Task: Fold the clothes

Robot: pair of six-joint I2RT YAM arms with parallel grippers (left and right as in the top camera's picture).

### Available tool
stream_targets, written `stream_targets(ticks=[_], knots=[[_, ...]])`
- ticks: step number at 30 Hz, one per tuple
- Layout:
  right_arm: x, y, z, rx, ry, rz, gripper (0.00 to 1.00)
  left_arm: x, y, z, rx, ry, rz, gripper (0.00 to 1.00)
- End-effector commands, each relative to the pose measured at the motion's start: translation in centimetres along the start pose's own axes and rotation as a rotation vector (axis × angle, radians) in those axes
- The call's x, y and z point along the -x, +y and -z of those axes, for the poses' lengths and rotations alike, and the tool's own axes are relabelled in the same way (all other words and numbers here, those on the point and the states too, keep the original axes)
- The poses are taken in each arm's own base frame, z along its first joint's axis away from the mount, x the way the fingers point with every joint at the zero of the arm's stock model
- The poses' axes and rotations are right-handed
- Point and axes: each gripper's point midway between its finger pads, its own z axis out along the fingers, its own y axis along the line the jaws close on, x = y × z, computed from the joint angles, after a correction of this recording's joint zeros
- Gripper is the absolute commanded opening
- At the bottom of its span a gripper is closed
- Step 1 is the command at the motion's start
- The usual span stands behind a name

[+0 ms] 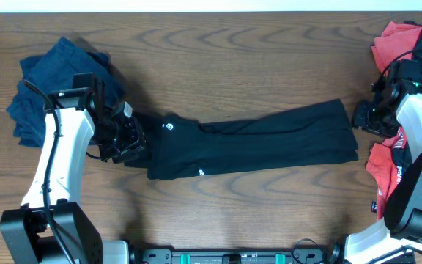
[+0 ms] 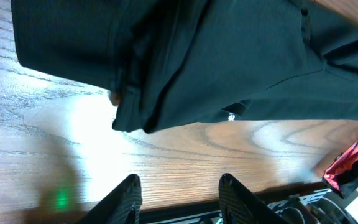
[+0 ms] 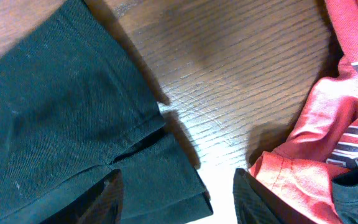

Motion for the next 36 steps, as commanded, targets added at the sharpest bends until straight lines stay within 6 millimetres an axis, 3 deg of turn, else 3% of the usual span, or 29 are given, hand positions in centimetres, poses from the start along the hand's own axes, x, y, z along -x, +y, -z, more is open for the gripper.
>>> stream_targets(ticks=[1, 11, 15, 19, 23, 29, 36], knots=[[0.6, -0.2, 0.9, 0.000, -0.030, -0.011, 0.57, -0.1, 0.3, -0.1, 0.005, 0.002, 0.000, 0.44], [0.4, 0.6, 0.8, 0.044, -0.021, -0.010, 0.58, 2.2, -1.0, -0.1, -0.041, -0.089, -0.058, 0.45], [-0.4, 1.3, 0.6, 0.091, 0.010, -0.011, 0.58, 3.7, -2.5, -0.3, -0.056, -0.157, -0.134, 0.54], [-1.6, 2.6, 0.4, 0.168, 0.054, -0.008, 0.58, 5.0, -4.4, -0.7, -0.061, -0.215, -0.221, 0.57], [-2.4, 4.7, 0.5, 0.285, 0.073, 0.056, 0.57, 6.4, -4.9, -1.4, 0.006, -0.274, -0.280, 0.59], [-3.3, 5.9, 0.0, 0.293, 0.088, 0.093, 0.58, 8.2, -6.4, -3.9, 0.003, -0.286, -0.340, 0.64], [-3.8, 6.9, -0.3, 0.280, 0.094, 0.145, 0.58, 9.7, -5.0, -8.2, 0.023, -0.216, -0.311, 0.64]])
